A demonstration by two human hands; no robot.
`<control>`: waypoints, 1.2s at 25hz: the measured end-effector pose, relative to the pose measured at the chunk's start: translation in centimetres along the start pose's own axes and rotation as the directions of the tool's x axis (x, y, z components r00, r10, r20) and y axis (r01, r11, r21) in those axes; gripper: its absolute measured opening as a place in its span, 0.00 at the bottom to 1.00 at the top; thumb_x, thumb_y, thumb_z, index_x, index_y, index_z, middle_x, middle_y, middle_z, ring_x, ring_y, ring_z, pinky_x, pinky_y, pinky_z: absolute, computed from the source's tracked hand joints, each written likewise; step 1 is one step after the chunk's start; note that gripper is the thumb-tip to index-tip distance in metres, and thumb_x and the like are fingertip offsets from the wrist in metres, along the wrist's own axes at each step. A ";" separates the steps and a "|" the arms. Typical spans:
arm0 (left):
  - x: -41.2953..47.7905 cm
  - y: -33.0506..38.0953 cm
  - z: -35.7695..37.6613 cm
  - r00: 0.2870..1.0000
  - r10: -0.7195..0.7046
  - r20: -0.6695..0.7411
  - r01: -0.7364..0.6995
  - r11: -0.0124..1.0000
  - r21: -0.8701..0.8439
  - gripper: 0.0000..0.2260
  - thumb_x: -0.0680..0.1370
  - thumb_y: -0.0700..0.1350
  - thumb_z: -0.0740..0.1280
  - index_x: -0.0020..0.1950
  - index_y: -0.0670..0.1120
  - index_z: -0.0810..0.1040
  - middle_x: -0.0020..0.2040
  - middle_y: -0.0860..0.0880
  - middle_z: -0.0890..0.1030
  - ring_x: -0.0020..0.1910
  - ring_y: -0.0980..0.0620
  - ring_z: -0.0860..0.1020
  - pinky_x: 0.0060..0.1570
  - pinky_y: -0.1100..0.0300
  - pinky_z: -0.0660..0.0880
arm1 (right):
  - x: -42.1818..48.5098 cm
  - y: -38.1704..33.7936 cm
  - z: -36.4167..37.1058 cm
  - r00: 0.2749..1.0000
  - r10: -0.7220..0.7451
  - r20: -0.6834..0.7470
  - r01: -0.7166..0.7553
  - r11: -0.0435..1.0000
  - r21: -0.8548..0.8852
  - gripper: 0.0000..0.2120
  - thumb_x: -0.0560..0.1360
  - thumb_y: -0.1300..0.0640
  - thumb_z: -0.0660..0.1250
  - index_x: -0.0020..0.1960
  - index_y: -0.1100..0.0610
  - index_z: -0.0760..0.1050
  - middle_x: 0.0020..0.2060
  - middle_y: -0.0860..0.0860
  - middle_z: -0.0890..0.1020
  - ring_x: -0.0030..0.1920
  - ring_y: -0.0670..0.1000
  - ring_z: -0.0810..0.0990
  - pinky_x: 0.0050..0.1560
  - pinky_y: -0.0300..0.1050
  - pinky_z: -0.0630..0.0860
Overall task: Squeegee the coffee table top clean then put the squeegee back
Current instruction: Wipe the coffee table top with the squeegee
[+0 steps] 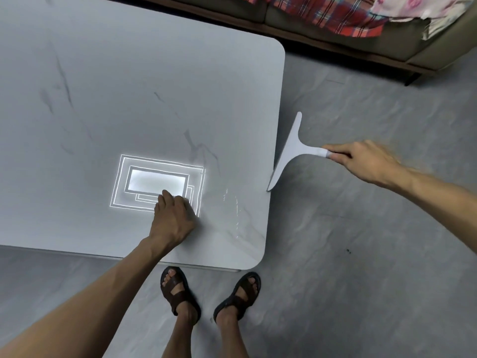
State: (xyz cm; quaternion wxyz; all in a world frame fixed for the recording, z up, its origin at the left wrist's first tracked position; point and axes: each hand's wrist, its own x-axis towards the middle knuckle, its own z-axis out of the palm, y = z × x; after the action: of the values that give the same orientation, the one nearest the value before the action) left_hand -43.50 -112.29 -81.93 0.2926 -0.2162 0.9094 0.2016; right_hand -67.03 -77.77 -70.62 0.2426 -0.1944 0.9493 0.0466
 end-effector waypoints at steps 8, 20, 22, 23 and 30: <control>-3.7 -0.5 -1.2 0.989 0.058 -0.134 -0.085 0.975 -0.206 0.05 0.72 0.32 0.58 0.43 0.40 0.70 0.46 0.40 0.73 0.45 0.40 0.72 0.44 0.53 0.66 | -3.7 -4.8 -1.6 0.987 -0.151 0.057 0.152 0.988 0.002 0.16 0.78 0.35 0.53 0.65 0.26 0.65 0.57 0.46 0.83 0.52 0.56 0.81 0.45 0.48 0.77; -9.2 -4.1 2.4 0.959 -0.259 -0.114 0.185 0.879 -0.440 0.06 0.71 0.36 0.60 0.45 0.43 0.67 0.41 0.45 0.75 0.37 0.45 0.72 0.30 0.55 0.64 | -8.2 -19.7 6.1 0.643 -0.699 0.312 0.757 0.643 -0.118 0.18 0.82 0.42 0.48 0.71 0.33 0.62 0.53 0.46 0.81 0.52 0.52 0.79 0.37 0.43 0.59; -10.0 -2.8 4.4 0.948 -0.285 -0.143 0.192 0.868 -0.458 0.05 0.71 0.37 0.61 0.46 0.43 0.67 0.42 0.45 0.75 0.39 0.43 0.74 0.32 0.54 0.66 | -7.9 -18.8 6.9 0.625 -0.717 0.309 0.774 0.620 -0.129 0.18 0.82 0.42 0.49 0.71 0.33 0.63 0.56 0.45 0.81 0.54 0.52 0.79 0.39 0.42 0.61; -10.3 -2.0 5.5 0.944 -0.291 -0.156 0.190 0.864 -0.466 0.06 0.72 0.38 0.62 0.46 0.43 0.67 0.43 0.45 0.74 0.41 0.43 0.74 0.34 0.54 0.66 | -7.6 -18.2 7.1 0.628 -0.716 0.306 0.772 0.621 -0.132 0.18 0.82 0.42 0.49 0.71 0.33 0.63 0.57 0.45 0.81 0.55 0.52 0.79 0.41 0.42 0.62; -10.8 3.8 8.6 0.974 -0.191 -0.121 0.133 0.917 -0.377 0.09 0.69 0.33 0.63 0.46 0.40 0.68 0.50 0.40 0.71 0.47 0.40 0.72 0.43 0.55 0.65 | -3.9 -11.8 5.6 0.721 -0.654 0.229 0.688 0.715 -0.125 0.18 0.80 0.37 0.50 0.68 0.30 0.65 0.61 0.42 0.80 0.59 0.52 0.78 0.46 0.45 0.68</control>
State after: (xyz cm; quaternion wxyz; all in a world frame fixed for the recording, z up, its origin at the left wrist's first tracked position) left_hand -33.71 -101.94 -80.76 0.1911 -0.3566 0.8547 0.3253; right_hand -56.79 -86.23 -73.64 0.3008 -0.5454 0.7795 0.0670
